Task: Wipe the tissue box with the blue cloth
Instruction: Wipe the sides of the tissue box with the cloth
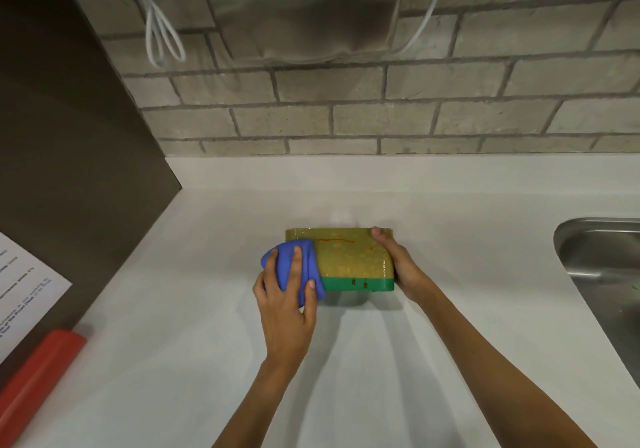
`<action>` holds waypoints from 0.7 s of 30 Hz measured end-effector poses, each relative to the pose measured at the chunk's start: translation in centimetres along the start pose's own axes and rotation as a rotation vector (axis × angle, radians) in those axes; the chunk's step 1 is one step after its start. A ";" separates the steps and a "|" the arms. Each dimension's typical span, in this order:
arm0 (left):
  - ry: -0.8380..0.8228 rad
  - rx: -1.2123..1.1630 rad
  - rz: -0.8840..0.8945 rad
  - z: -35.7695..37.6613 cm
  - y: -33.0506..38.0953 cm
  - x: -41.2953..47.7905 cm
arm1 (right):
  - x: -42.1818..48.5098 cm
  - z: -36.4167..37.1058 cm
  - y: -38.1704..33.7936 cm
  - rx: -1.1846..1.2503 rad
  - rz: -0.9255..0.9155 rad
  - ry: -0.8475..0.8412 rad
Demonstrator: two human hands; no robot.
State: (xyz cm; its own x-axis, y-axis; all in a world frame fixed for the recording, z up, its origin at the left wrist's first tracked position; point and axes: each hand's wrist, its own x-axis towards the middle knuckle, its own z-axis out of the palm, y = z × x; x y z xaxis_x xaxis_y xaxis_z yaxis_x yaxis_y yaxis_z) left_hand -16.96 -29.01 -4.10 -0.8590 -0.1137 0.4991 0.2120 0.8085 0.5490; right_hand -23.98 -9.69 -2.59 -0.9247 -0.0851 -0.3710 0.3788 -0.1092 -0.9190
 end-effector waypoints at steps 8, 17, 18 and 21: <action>0.019 0.153 0.069 0.4 1.5 1.4 | -0.1 -0.5 0.4 0.009 -0.001 0.032; 0.026 0.201 0.091 0.8 3.7 4.1 | -0.4 0.0 0.2 0.030 0.019 0.109; 0.009 0.196 0.142 0.9 3.5 3.4 | -0.4 0.0 0.2 0.026 0.016 0.101; -0.034 0.168 0.239 0.8 1.9 2.3 | -0.6 -0.2 0.1 0.011 0.021 0.081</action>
State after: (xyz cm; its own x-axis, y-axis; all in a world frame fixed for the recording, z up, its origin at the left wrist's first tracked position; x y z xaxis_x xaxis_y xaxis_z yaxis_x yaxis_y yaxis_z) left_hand -18.88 -27.29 -2.49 -0.8096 0.1085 0.5769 0.3324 0.8947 0.2982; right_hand -23.44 -9.45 -2.47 -0.9164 -0.0075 -0.4003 0.3982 -0.1196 -0.9095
